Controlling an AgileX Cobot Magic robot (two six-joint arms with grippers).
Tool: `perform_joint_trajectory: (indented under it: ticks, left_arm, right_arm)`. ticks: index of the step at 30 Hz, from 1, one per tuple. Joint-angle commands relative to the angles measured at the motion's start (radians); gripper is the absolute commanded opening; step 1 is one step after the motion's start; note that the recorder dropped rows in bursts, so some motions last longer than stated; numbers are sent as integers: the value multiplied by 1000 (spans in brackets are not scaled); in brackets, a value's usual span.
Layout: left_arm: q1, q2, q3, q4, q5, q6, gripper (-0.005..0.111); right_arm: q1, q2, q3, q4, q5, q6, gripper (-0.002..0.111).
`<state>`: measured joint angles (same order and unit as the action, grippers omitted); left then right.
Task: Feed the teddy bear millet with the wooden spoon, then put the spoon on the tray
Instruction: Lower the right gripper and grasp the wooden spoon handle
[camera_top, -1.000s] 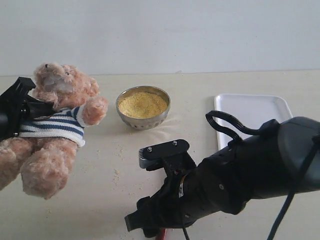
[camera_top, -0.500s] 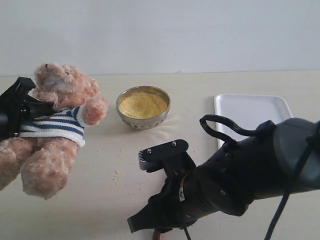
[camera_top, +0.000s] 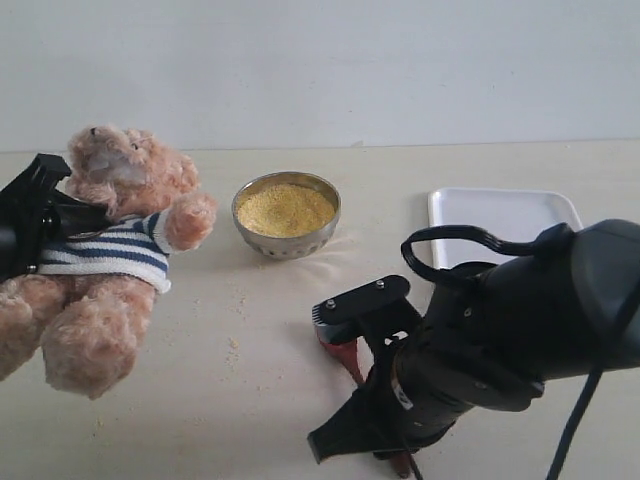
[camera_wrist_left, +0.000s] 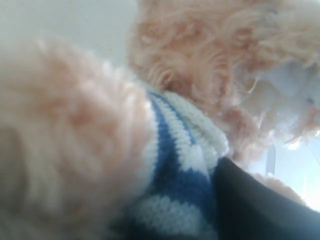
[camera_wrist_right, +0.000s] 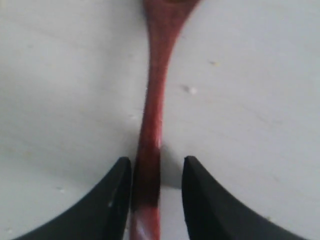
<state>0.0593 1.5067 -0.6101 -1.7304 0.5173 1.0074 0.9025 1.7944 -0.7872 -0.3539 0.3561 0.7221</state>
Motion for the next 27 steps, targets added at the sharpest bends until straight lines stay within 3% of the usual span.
perform_joint_trajectory:
  ticks: [1, 11, 16, 27]
  left_arm:
    - [0, -4, -8, -14, 26, -4, 5]
    - [0, -4, -8, -14, 33, -4, 5]
    - [0, -4, -8, -14, 33, -4, 5]
    - [0, -4, -8, -14, 63, -6, 5]
  right_arm:
    - [-26, -9, 7, -66, 78, 28, 35]
    - [-26, -9, 7, -127, 58, 28, 34]
    - [-26, -9, 7, -127, 70, 20, 0]
    - [-26, -25, 7, -223, 212, -10, 0]
